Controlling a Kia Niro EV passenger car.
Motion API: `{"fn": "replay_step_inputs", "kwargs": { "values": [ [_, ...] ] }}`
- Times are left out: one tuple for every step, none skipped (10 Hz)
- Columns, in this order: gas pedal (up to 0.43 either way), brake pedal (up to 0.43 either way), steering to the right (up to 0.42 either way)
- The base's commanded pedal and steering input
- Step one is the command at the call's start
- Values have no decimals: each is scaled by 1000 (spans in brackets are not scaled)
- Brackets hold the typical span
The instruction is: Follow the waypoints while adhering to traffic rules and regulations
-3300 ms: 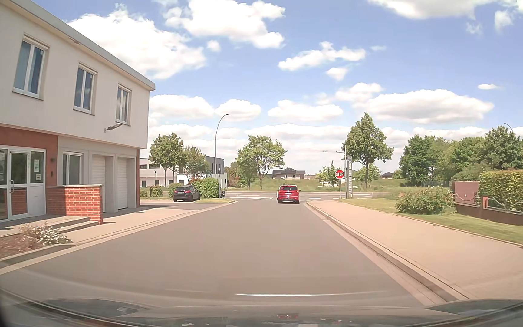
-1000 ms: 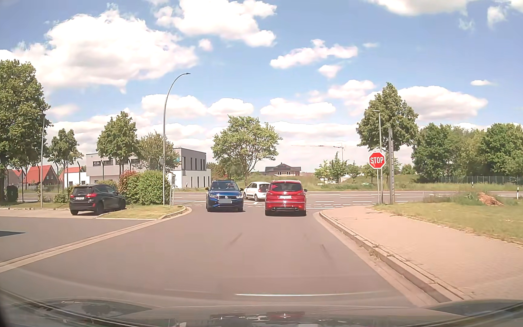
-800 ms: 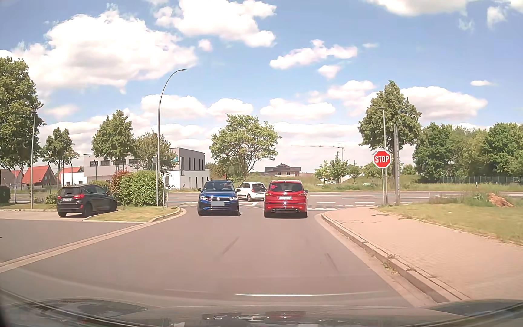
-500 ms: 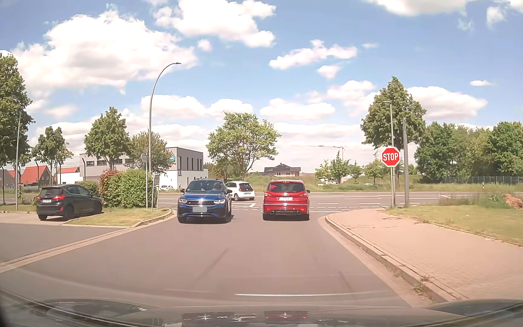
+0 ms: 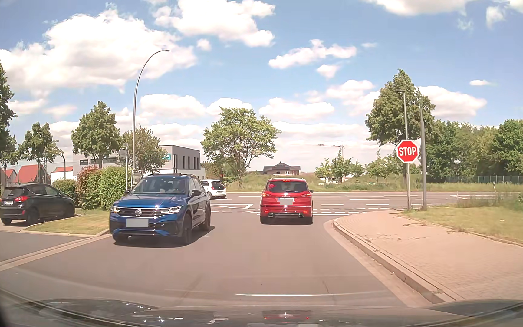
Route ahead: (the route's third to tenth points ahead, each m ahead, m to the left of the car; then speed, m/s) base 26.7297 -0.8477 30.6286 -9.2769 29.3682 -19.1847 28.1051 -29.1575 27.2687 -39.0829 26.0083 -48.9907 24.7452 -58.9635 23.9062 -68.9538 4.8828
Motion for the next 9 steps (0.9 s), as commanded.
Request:
{"fn": "replay_step_inputs", "kwargs": {
  "values": [
    [0,37,2],
    [0,30,2],
    [0,24,2],
    [0,18,2],
    [0,12,1],
    [0,18,1],
    [0,18,1],
    [0,18,1],
    [0,24,1]
  ]
}}
